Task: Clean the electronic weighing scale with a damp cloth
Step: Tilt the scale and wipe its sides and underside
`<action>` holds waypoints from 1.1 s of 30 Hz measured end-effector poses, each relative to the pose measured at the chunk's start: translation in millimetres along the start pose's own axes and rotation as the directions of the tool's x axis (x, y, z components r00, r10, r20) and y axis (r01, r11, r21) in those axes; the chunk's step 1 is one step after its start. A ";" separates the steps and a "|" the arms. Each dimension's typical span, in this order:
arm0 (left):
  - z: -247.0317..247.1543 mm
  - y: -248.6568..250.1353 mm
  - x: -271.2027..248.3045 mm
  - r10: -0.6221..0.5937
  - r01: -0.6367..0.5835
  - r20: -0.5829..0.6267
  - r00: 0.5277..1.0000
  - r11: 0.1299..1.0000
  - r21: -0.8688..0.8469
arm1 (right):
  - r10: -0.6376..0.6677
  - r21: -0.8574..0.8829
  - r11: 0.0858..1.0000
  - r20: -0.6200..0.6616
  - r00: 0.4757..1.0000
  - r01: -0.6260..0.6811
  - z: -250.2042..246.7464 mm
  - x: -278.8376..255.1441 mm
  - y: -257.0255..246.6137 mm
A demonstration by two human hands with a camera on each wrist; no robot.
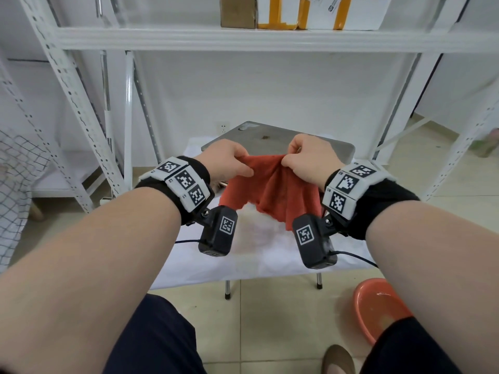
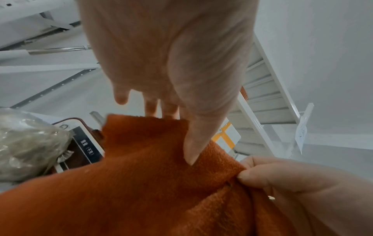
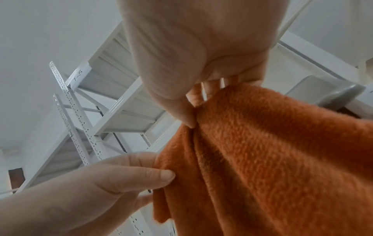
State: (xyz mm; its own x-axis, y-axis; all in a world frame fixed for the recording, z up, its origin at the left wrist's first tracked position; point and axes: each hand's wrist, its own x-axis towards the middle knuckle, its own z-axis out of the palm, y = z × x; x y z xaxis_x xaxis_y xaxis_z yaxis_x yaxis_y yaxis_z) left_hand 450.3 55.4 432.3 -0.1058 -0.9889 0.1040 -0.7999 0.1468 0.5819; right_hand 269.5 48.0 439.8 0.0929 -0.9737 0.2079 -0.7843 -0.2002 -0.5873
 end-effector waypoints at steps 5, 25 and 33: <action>7.2 2.1 -0.9 -0.031 0.032 0.020 0.999 0.999 -0.012 | 0.106 0.051 0.993 -0.019 0.994 -0.105 3.2 -0.5 -5.5; 19.8 -8.5 -7.5 0.001 0.241 0.266 0.964 0.424 -0.873 | -0.009 0.386 0.904 0.446 0.895 -0.183 10.2 -12.9 9.6; 37.8 -3.8 -8.2 -0.253 0.288 0.143 0.957 0.758 -0.586 | 0.031 0.417 0.898 0.257 0.966 -0.140 25.6 -4.6 14.6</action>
State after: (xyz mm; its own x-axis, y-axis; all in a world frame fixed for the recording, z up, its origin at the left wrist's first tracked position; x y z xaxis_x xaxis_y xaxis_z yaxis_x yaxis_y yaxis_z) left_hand 431.9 62.1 398.7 0.0169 -0.9865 -0.1629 -0.2908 -0.1607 0.9432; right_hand 273.3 46.8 410.3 0.2229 -0.9747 -0.0190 -0.4613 -0.0882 -0.8829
